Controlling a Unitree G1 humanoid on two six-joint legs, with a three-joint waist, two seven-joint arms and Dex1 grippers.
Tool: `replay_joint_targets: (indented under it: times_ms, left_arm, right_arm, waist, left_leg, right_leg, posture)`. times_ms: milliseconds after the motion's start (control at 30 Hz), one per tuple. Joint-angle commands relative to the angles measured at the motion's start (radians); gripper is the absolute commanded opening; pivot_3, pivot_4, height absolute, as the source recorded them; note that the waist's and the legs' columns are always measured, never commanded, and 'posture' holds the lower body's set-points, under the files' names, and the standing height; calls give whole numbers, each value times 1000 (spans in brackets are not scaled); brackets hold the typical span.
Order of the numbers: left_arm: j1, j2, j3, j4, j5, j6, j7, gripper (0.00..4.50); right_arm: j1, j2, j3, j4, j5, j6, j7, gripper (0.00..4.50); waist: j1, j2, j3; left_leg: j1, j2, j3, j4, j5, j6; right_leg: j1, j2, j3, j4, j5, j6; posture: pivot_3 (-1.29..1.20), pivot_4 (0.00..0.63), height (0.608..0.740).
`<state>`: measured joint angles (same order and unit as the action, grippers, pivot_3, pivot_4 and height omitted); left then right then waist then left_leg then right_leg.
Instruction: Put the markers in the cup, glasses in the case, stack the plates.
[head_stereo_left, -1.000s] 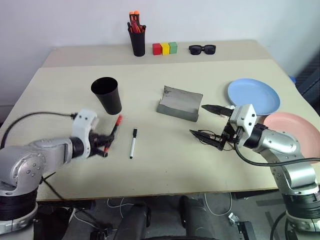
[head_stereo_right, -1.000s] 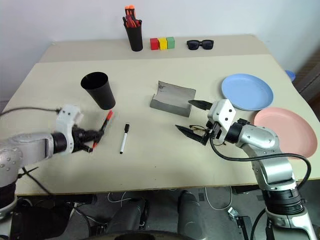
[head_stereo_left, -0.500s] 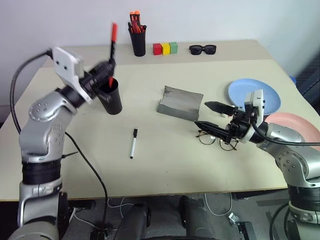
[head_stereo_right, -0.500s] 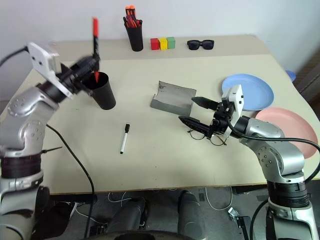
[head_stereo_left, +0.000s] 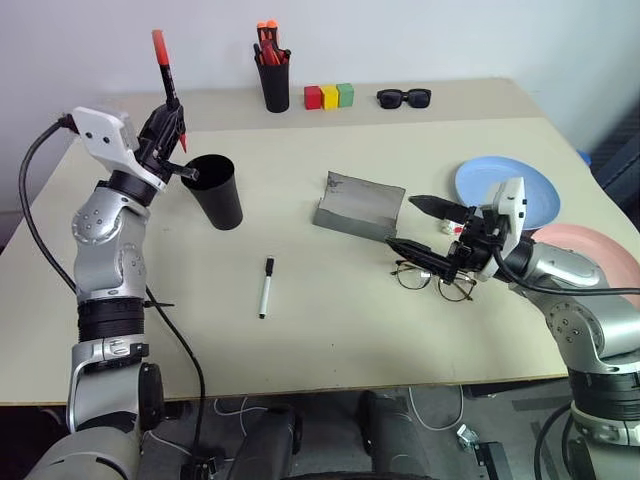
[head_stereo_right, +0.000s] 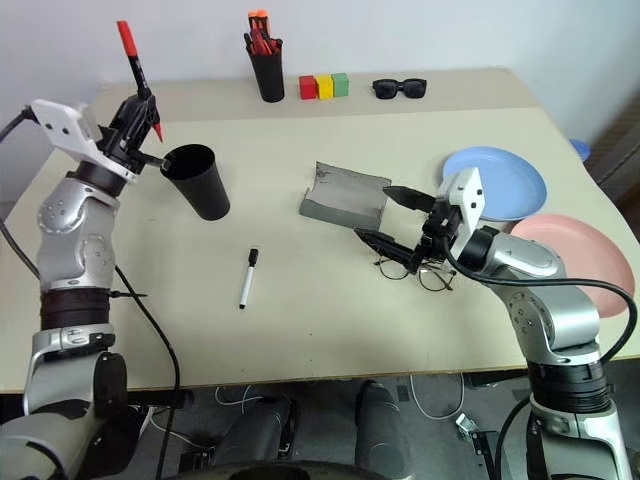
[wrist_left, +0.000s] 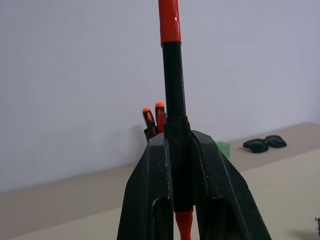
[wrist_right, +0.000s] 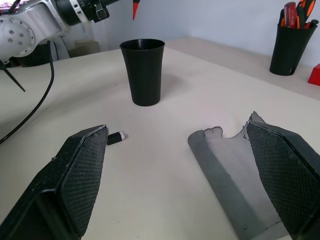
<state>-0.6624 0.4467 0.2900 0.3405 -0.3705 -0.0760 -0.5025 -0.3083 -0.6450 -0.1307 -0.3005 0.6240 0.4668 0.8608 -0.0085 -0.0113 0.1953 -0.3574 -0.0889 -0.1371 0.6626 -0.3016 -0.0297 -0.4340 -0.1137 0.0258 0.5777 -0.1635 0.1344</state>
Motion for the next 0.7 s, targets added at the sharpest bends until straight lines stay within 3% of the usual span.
replay_joint_targets:
  times_ms: [33, 300, 600, 633, 700]
  left_arm:
    - [5, -12, 15, 32, -14, -50, -31, 21]
    - [11, -43, 6, 135, 4, -117, -50, 21]
    - [25, -31, 4, 69, -10, -90, -73, 4231]
    - [30, -25, 0, 38, -16, -72, -79, 4442]
    - [44, -7, -11, -44, -16, -6, -71, 4442]
  right_arm:
    - [-27, 5, -8, -26, -6, -31, -1, 4500]
    - [-35, 5, -2, -30, -22, -39, -2, 4500]
    - [-43, 16, 7, -21, -41, -55, -4, 4500]
    - [-43, 17, 8, -20, -42, -56, -4, 4500]
    - [-42, 18, 7, -18, -44, -59, -3, 4500]
  waist:
    - [0, 0, 0]
    - [-1, 0, 0]
    - [-1, 0, 0]
    - [-1, 0, 0]
    - [-2, 0, 0]
  left_leg:
    - [0, 0, 0, 0, 0, 0]
    - [0, 0, 0, 0, 0, 0]
    - [0, 0, 0, 0, 0, 0]
    - [0, 0, 0, 0, 0, 0]
    - [0, 0, 0, 0, 0, 0]
  right_leg:
    - [0, 0, 0, 0, 0, 0]
    - [0, 0, 0, 0, 0, 0]
    - [0, 0, 0, 0, 0, 0]
    - [0, 0, 0, 0, 0, 0]
    - [0, 0, 0, 0, 0, 0]
  posture:
    - [0, 150, 740]
    - [0, 150, 740]
    - [0, 150, 740]
    - [0, 150, 740]
    - [0, 150, 740]
